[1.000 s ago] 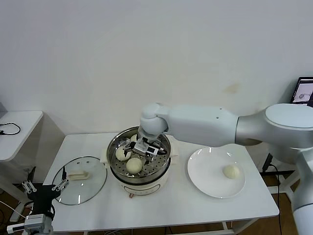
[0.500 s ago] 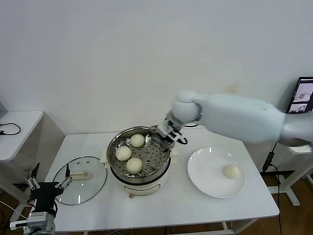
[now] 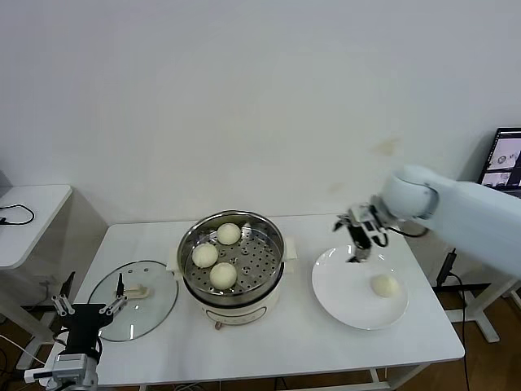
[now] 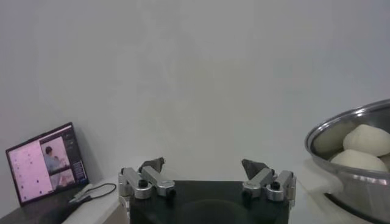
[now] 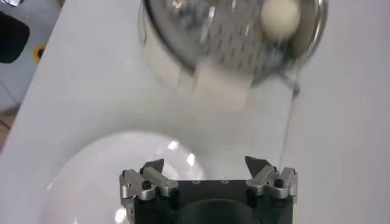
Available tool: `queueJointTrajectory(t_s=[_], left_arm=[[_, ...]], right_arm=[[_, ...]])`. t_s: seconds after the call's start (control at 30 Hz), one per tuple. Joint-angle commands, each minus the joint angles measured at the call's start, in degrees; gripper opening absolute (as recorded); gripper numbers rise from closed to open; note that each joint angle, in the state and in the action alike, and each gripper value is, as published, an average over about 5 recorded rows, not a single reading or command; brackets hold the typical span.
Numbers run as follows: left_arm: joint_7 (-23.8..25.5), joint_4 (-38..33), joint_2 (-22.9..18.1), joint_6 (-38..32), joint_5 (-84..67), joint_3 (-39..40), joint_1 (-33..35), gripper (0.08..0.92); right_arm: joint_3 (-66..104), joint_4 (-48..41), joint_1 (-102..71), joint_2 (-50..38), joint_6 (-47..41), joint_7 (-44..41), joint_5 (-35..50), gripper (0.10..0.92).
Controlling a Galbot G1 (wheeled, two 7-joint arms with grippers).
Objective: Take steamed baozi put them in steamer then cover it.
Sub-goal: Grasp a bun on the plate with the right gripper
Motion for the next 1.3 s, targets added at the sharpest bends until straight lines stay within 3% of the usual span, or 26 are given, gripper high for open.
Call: queueJointTrajectory(t_s=[0.03, 0.67, 1.3], left_arm=[[-0.03, -0.23, -0.05, -0.01, 0.15, 0.18, 0.45, 0.823], [-0.07, -0.48, -0.62, 0.36, 0.67, -1.14, 1.49, 0.823], [0.03, 0.06, -0.78, 0.32, 1.05, -1.23, 1.22, 0.823]], right_arm=[[11.27, -1.59, -16.64, -8.88, 0.49, -1.71, -9.08, 0.823], [24.94, -17.05, -31.72, 1.5, 3.37, -0.32, -19.05, 0.823], [25.26, -22.32, -31.14, 7.92, 3.68, 0.56, -20.55, 0.754]])
